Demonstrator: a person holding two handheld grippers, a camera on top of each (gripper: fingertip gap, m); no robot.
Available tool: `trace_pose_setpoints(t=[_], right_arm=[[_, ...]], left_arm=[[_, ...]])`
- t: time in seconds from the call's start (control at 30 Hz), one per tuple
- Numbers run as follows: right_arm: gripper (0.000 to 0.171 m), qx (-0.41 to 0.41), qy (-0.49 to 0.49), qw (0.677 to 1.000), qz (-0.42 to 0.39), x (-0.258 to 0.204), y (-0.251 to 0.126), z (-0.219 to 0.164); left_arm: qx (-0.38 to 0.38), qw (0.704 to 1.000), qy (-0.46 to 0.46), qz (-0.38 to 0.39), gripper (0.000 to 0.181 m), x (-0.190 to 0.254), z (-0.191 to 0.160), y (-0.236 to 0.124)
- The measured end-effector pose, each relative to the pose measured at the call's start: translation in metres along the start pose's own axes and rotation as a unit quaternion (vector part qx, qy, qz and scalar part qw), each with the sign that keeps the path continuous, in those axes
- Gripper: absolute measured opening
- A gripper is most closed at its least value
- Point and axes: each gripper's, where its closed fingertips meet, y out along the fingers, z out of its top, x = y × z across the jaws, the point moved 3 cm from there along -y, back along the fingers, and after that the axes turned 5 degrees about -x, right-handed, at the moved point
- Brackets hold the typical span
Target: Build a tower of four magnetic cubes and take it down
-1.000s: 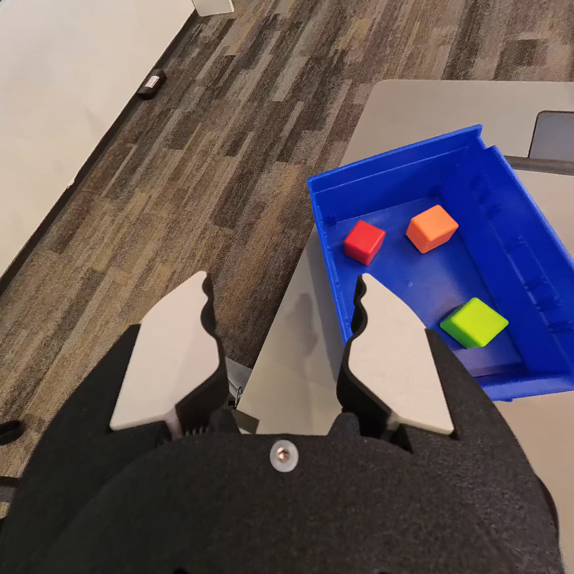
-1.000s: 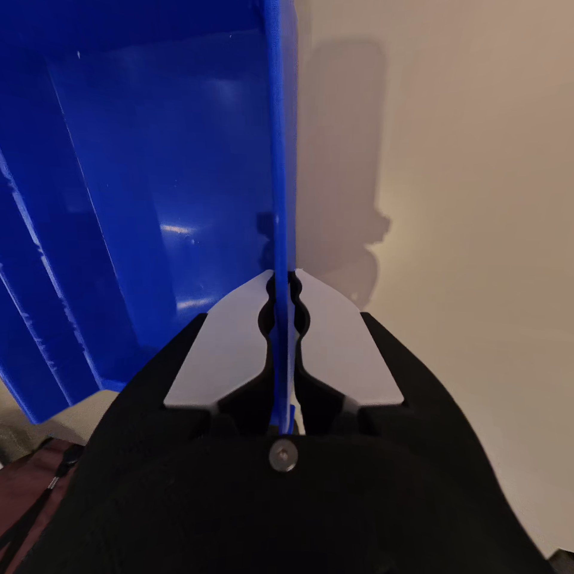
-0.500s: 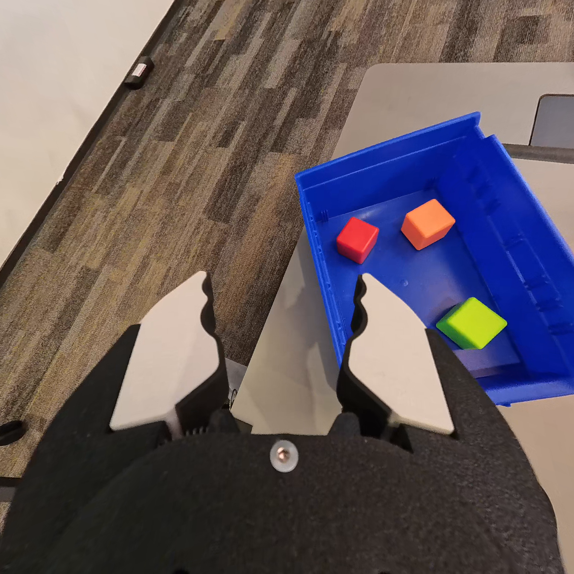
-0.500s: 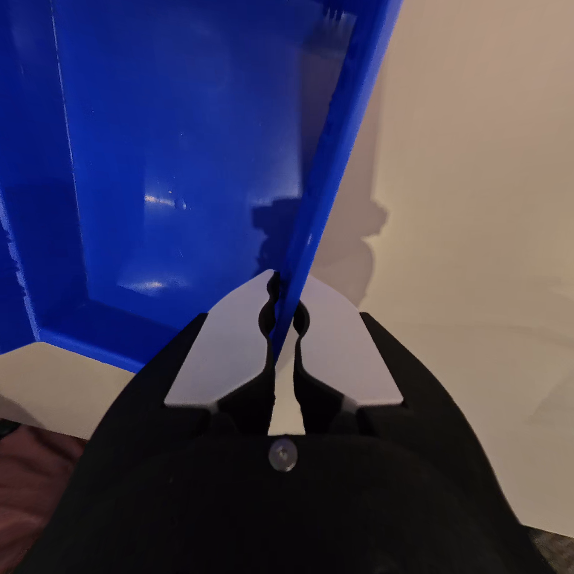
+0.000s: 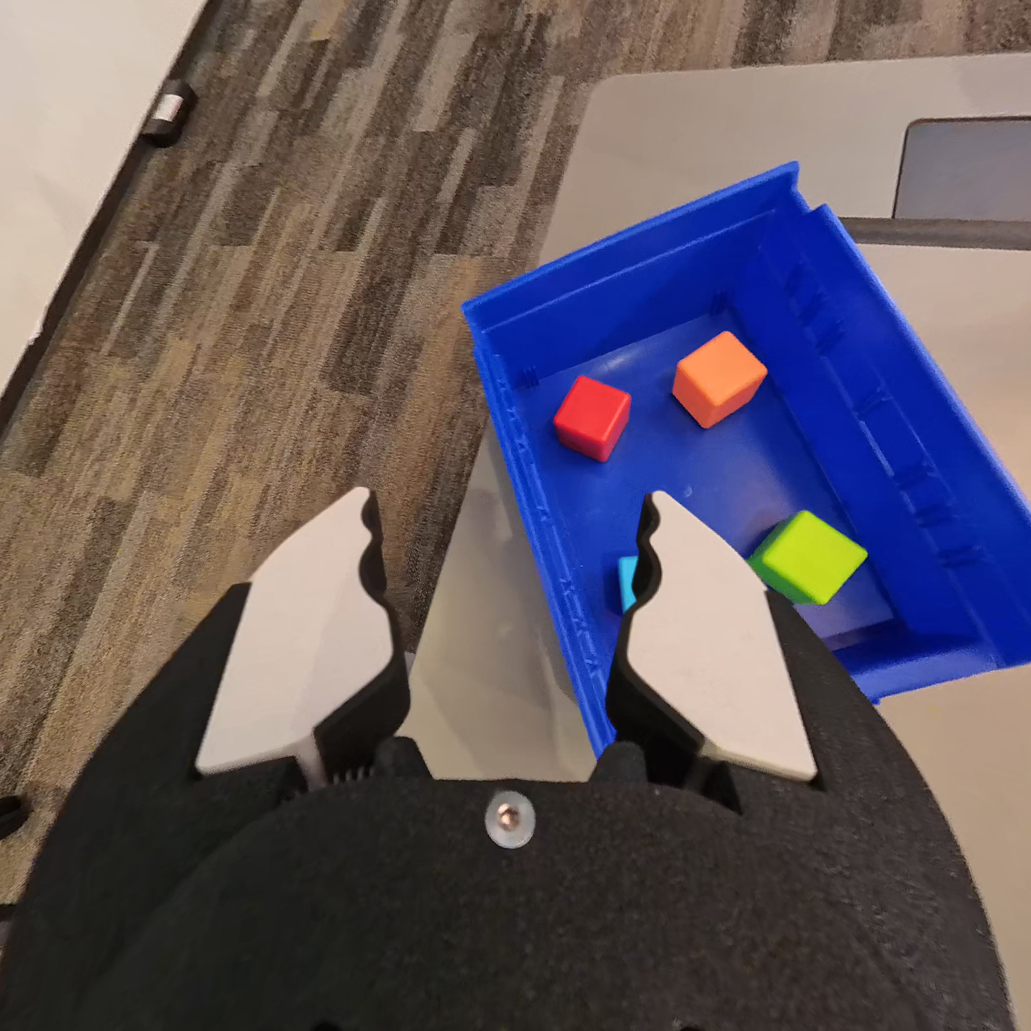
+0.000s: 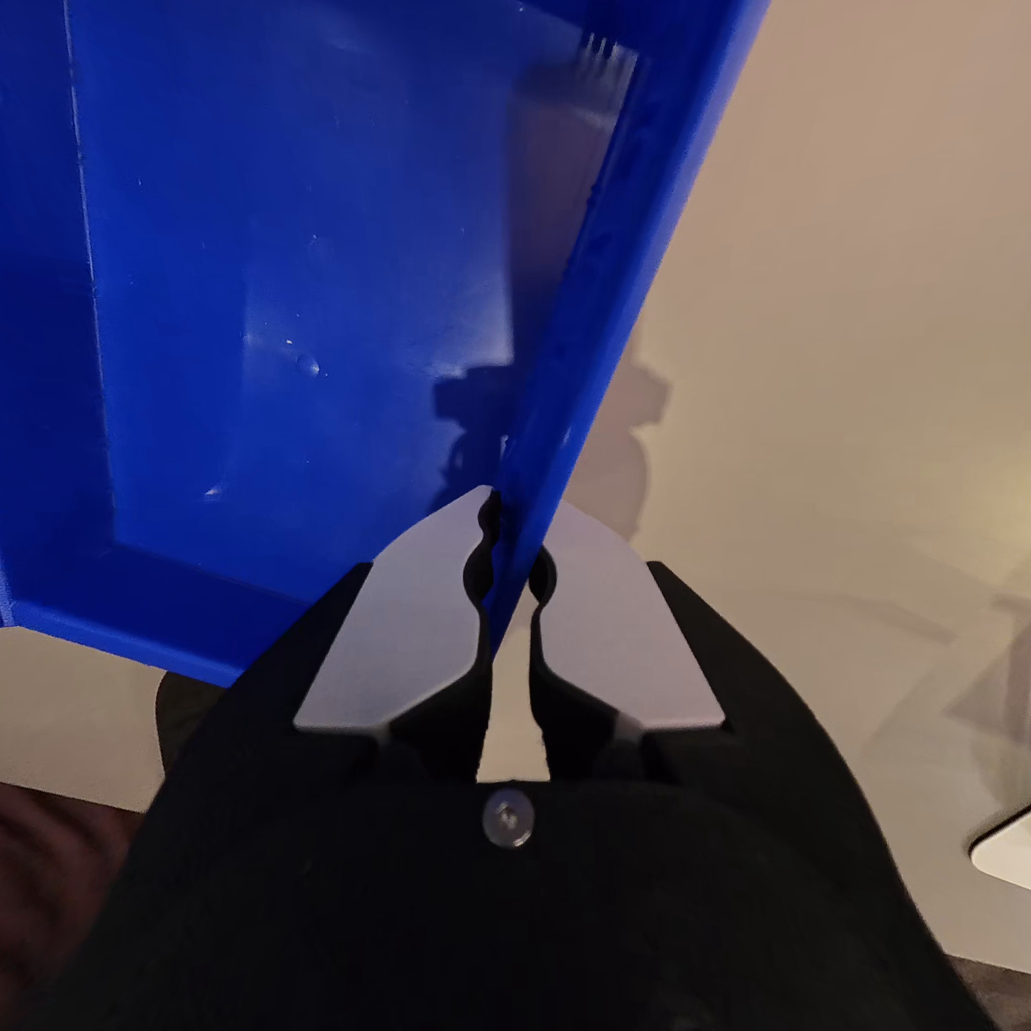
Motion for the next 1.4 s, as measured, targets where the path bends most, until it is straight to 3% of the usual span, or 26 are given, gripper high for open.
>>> trace_pose_setpoints(t=[0.07, 0.13, 0.2, 0.3, 0.43, 0.57, 0.7, 0.97, 1.1, 1.4], right_arm=[[0.010, 0.013, 0.007, 1.000, -0.002, 0.001, 0.001, 0.000], [0.027, 0.045, 0.008, 0.999, -0.022, 0.003, -0.001, 0.004], [0.027, 0.103, 0.000, 0.994, -0.042, 0.001, -0.011, 0.011], [0.050, 0.198, -0.001, 0.976, -0.091, -0.002, -0.039, 0.020], [0.054, 0.286, -0.014, 0.952, -0.105, -0.025, -0.083, 0.022], [0.054, 0.348, -0.042, 0.932, -0.088, -0.054, -0.110, 0.023], [0.053, 0.355, -0.077, 0.930, -0.056, -0.074, -0.104, 0.026], [0.048, 0.334, -0.106, 0.936, -0.047, -0.080, -0.080, 0.034], [0.048, 0.356, -0.118, 0.927, -0.025, -0.093, -0.086, 0.039], [0.048, 0.315, -0.132, 0.939, -0.029, -0.098, -0.064, 0.045]], left_arm=[[-0.017, 1.000, 0.010, -0.017, 0.088, 0.006, -0.003, 0.009], [-0.042, 0.999, 0.011, -0.022, 0.088, 0.009, -0.008, 0.021], [-0.081, 0.997, 0.009, -0.006, 0.089, 0.005, -0.016, 0.035], [-0.139, 0.990, 0.005, 0.011, 0.091, 0.000, -0.030, 0.054], [-0.224, 0.975, 0.006, 0.010, 0.090, 0.001, -0.054, 0.078], [-0.272, 0.962, 0.018, -0.018, 0.063, 0.009, -0.071, 0.095], [-0.311, 0.948, 0.052, -0.053, 0.028, 0.022, -0.085, 0.108], [-0.259, 0.951, 0.167, -0.021, 0.037, 0.034, -0.063, 0.126], [-0.223, 0.948, 0.226, -0.029, 0.039, 0.055, -0.050, 0.132], [-0.152, 0.933, 0.322, -0.047, 0.044, 0.111, -0.025, 0.138]])
